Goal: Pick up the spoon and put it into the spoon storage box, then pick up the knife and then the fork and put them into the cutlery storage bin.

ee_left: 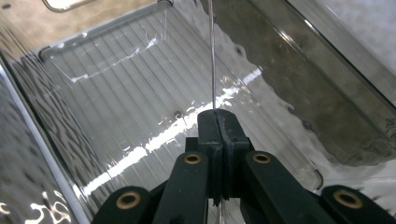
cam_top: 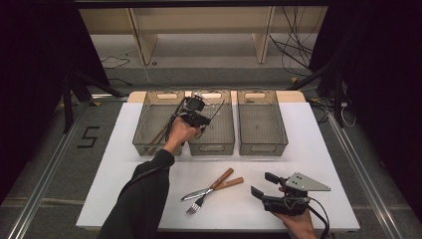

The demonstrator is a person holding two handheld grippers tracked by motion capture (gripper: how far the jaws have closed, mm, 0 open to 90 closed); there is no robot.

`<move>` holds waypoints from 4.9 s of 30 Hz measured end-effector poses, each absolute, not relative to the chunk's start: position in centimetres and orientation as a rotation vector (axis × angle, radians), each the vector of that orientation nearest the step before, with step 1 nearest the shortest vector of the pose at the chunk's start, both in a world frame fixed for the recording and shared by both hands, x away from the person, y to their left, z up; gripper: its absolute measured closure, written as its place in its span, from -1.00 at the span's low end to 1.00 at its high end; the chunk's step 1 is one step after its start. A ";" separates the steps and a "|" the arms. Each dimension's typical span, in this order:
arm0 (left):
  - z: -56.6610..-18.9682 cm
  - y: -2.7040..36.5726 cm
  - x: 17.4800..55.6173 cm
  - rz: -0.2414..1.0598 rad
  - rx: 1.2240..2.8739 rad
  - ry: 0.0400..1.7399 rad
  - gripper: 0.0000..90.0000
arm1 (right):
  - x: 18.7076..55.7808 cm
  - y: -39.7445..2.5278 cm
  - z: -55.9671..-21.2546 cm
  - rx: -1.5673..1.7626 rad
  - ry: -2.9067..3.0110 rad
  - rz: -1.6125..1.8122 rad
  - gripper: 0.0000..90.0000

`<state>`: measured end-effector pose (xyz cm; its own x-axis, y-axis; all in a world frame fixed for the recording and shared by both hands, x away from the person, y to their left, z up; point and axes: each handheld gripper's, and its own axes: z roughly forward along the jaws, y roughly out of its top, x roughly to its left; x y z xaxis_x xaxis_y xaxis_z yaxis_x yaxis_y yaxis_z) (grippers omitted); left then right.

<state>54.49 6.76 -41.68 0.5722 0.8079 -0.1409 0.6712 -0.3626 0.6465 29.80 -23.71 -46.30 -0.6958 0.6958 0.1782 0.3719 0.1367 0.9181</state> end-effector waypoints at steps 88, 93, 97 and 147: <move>-44.6 7.2 35.0 0.189 2.282 0.974 -0.38 | 29.7 -23.4 -46.3 1.033 2.125 1.566 -0.40; -45.0 7.1 34.5 0.183 2.293 0.980 -0.35 | 29.8 -23.4 -46.4 1.035 2.130 1.567 -0.40; -45.0 6.8 34.2 0.185 2.301 0.968 -0.31 | 30.0 -23.6 -46.5 1.038 2.130 1.567 -0.40; -47.6 5.3 33.1 0.253 2.443 0.957 0.72 | 29.7 -23.5 -46.3 1.030 2.127 1.558 -0.40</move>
<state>33.09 5.30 -47.60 0.7356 0.6774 -0.0090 0.5843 -0.6276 0.5145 29.74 -23.51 -46.30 -0.6937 0.7021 0.1609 0.3653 0.1504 0.9186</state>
